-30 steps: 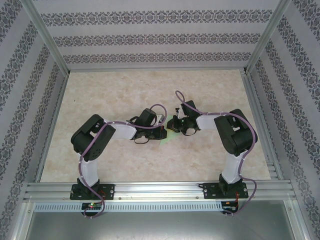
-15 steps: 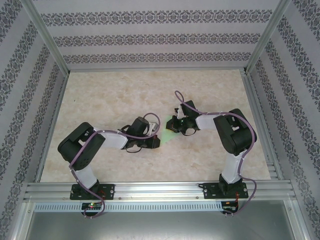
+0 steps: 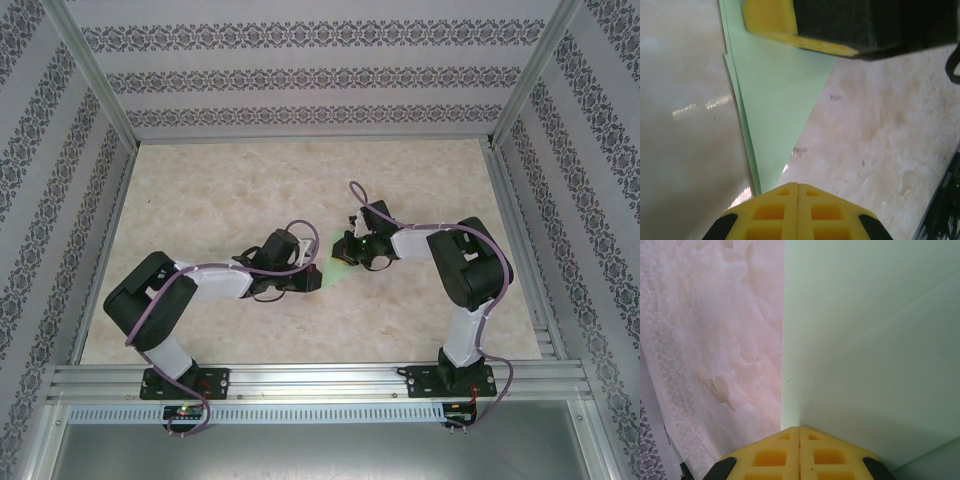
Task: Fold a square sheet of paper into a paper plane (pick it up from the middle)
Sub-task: Fourth fold the wing at the center of the table.
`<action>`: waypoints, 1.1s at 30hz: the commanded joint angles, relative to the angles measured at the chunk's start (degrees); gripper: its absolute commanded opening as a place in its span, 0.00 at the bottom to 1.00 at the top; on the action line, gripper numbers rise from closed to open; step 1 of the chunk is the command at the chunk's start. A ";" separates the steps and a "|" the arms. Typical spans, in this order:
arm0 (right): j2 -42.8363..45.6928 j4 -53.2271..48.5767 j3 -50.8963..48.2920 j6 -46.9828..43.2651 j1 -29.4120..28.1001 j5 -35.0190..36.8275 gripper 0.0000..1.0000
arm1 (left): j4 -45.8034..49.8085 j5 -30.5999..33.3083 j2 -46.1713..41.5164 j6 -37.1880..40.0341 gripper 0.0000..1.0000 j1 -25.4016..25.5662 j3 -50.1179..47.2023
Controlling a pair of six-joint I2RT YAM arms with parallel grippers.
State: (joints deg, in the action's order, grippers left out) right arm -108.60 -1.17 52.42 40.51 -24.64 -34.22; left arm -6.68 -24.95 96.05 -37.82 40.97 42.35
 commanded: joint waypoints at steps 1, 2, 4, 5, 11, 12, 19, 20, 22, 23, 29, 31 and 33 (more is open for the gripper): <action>-2.96 -5.35 -0.76 -0.69 0.04 5.83 0.07 | -4.53 0.65 3.44 -2.80 0.00 0.61 2.18; -2.78 -5.27 -0.75 -0.77 0.02 5.74 0.07 | -5.35 0.38 4.25 -3.03 0.00 0.60 2.56; -2.42 -4.77 -0.71 -0.70 0.03 5.41 0.07 | -6.07 0.63 5.80 -3.24 0.00 0.63 3.36; -2.32 -4.44 -0.66 -0.82 -0.03 5.03 0.07 | -5.97 0.87 6.59 -3.12 0.00 0.56 3.82; -0.26 -2.65 -0.77 -1.82 -0.01 3.43 0.07 | -6.68 2.26 8.44 -3.35 0.00 0.59 2.46; 0.52 -1.74 -0.96 -1.84 -0.03 2.98 0.07 | -6.62 2.12 8.41 -3.32 0.00 0.58 2.01; 7.06 5.91 -4.97 -1.24 -1.88 0.10 0.07 | -3.12 1.61 6.99 -3.16 0.00 0.73 -0.46; 7.43 6.15 -5.31 -1.06 -2.17 0.12 0.07 | -2.62 1.67 6.75 -3.02 0.00 0.73 -0.50; 7.40 6.11 -5.73 -1.03 -2.75 0.16 0.08 | -2.35 1.72 6.61 -2.95 0.00 0.69 -0.52; 7.15 5.90 -5.76 -1.05 -3.06 0.36 0.08 | -2.43 1.73 6.67 -2.96 0.00 0.69 -0.50; 4.51 5.61 -6.42 -0.27 -4.12 1.52 0.08 | -2.65 1.73 6.96 -3.31 0.00 0.69 -0.40; 3.75 5.98 -6.67 -0.25 -4.33 1.43 0.08 | -2.55 1.80 6.86 -3.34 0.00 0.69 -0.47; 2.51 5.95 -6.62 -0.67 -4.45 1.17 0.08 | -2.38 1.72 6.96 -3.53 0.00 0.71 -0.42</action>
State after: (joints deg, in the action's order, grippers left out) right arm -104.20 3.16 46.50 40.45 -28.40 -33.78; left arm -12.16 -24.51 103.07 -40.88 41.01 43.44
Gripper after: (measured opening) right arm 0.077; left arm 0.061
